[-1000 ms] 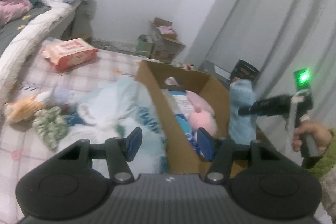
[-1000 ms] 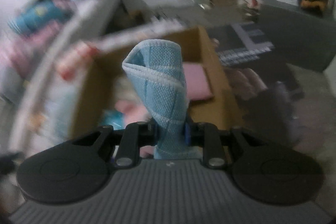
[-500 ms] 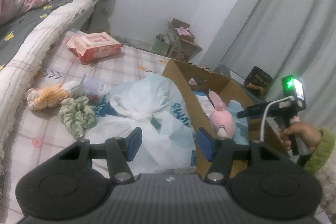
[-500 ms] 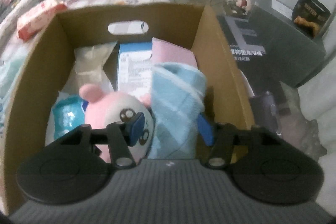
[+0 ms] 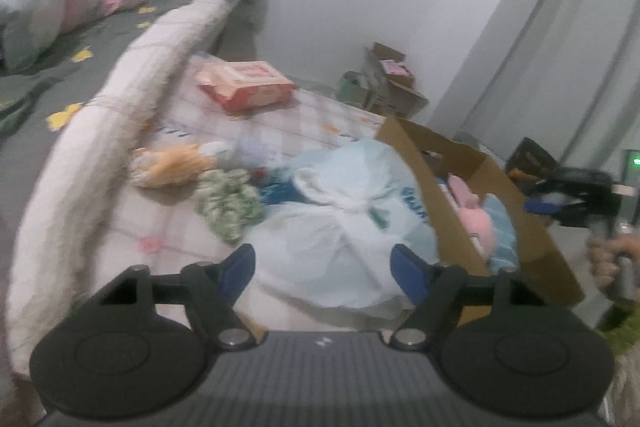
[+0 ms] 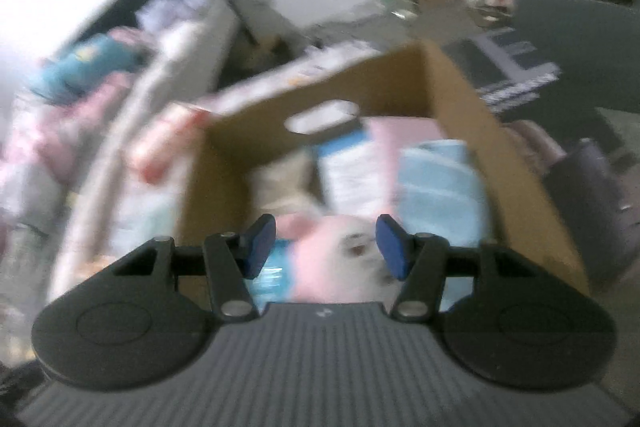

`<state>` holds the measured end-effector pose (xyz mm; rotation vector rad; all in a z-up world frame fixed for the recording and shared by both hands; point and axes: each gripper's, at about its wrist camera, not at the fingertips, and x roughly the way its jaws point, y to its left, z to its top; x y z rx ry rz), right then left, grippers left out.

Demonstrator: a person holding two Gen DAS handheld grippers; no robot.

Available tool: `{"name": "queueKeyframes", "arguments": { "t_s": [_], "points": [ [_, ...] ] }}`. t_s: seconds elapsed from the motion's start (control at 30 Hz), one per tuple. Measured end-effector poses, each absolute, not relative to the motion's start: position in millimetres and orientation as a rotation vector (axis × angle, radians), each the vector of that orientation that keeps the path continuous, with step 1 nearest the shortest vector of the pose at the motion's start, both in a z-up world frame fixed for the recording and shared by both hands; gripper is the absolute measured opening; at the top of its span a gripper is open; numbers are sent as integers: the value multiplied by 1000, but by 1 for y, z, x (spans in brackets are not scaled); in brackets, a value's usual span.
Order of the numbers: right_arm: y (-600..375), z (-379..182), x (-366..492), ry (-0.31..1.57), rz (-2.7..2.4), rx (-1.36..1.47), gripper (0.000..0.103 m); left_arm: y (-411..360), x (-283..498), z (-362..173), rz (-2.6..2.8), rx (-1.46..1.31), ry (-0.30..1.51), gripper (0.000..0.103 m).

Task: Organize soft objects
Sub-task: 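Lower the blue towel into the box and open the right gripper, then move the right gripper back to the items on the mat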

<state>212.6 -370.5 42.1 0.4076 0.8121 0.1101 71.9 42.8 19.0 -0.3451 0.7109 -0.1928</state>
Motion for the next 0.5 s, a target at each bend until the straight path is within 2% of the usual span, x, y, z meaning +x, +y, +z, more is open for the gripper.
{"name": "queueKeyframes", "arguments": {
  "t_s": [0.07,0.23,0.5],
  "points": [
    [-359,54,190,759,188,459,59,51,67,18,-175,-353,719,81],
    [-327,78,139,641,363,516,77,66,54,12,-122,-360,745,82],
    [-270,78,116,653,506,547,78,70,31,8,-111,-297,742,84]
  ]
}}
